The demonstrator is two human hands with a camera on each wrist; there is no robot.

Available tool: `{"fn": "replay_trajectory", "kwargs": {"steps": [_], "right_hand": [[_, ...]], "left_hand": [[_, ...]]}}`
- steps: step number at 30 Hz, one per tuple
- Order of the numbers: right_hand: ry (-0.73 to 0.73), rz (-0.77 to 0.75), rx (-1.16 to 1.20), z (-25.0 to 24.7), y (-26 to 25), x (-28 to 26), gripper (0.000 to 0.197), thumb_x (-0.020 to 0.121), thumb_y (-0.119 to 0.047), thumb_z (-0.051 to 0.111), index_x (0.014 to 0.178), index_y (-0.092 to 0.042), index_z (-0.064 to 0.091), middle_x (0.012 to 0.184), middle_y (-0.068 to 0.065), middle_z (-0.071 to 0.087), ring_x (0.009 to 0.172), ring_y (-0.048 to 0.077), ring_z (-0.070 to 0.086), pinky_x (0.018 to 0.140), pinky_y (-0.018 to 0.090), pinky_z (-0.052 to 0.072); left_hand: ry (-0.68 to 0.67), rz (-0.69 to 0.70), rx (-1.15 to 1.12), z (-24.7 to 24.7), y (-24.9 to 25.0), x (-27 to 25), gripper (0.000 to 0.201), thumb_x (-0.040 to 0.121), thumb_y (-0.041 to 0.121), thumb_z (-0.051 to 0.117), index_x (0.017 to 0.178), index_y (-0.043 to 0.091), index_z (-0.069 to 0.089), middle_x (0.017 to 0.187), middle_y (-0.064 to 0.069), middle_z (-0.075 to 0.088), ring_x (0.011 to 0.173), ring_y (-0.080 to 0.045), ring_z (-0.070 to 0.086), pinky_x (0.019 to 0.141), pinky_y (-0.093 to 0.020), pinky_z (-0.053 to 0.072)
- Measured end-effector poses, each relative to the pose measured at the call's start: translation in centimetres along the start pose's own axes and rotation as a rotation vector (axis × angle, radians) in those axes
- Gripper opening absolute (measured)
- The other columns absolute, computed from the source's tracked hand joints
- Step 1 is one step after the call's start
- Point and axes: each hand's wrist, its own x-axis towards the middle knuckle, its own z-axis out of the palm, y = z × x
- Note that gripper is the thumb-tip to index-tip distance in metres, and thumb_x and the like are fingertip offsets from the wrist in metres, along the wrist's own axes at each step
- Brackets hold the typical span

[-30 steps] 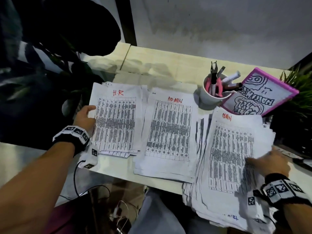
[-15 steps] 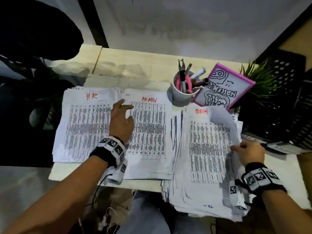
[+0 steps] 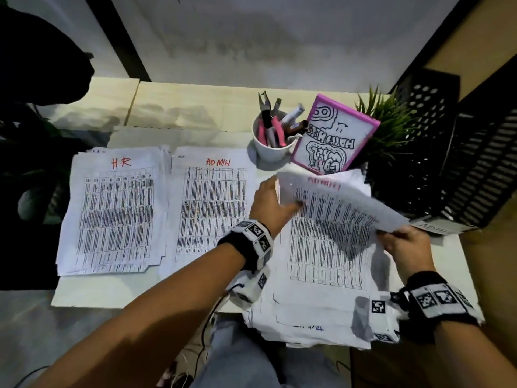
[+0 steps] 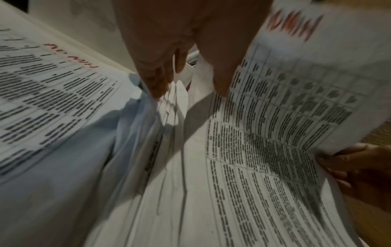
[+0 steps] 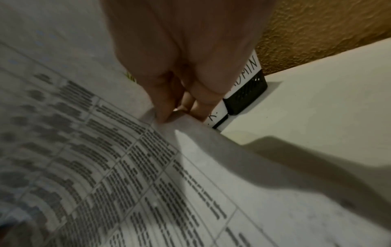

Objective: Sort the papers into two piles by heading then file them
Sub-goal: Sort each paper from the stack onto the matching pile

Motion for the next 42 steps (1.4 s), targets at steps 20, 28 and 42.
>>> {"fn": "replay_trajectory", "kwargs": {"steps": [20,28,42], "right_hand": [[-0.253,-0.108,0.099,-2.5,1.4,-0.8,0.059,0.089,0.009,0.026,0.057,-0.008,0.072,0.075,0.007,0.073,0.074,0.02,0.07,0.073,0.025,0.055],[-0.189,-0.009,0.042,-1.7,0.9,-1.3,0.039,0.082,0.014,0.049,0.065,-0.01,0.074,0.075,0.004,0.073,0.071,0.014,0.069,0.068,0.025,0.056],[0.012,0.133,0.109,0.2,-0.9,-0.1,0.045,0.069,0.023,0.063,0.107,-0.002,0.059,0.078,-0.004,0.074,0.073,0.011,0.07,0.057,0.019,0.054]], "left_hand": [[0.058,-0.135,0.301,1.3,-0.2,-1.1,0.046,0.076,0.034,0.073,0.105,0.004,0.054,0.103,-0.008,0.056,0.093,-0.025,0.054,0.079,-0.032,0.042],[0.214,-0.103,0.173,1.7,-0.8,-0.8,0.014,0.08,0.013,0.067,0.093,0.008,0.064,0.086,-0.013,0.069,0.08,-0.03,0.064,0.067,-0.03,0.049],[-0.027,0.225,-0.303,0.3,0.8,-6.9,0.03,0.097,-0.001,0.04,0.09,0.023,0.058,0.097,0.013,0.066,0.081,0.008,0.058,0.072,-0.012,0.045]]}}
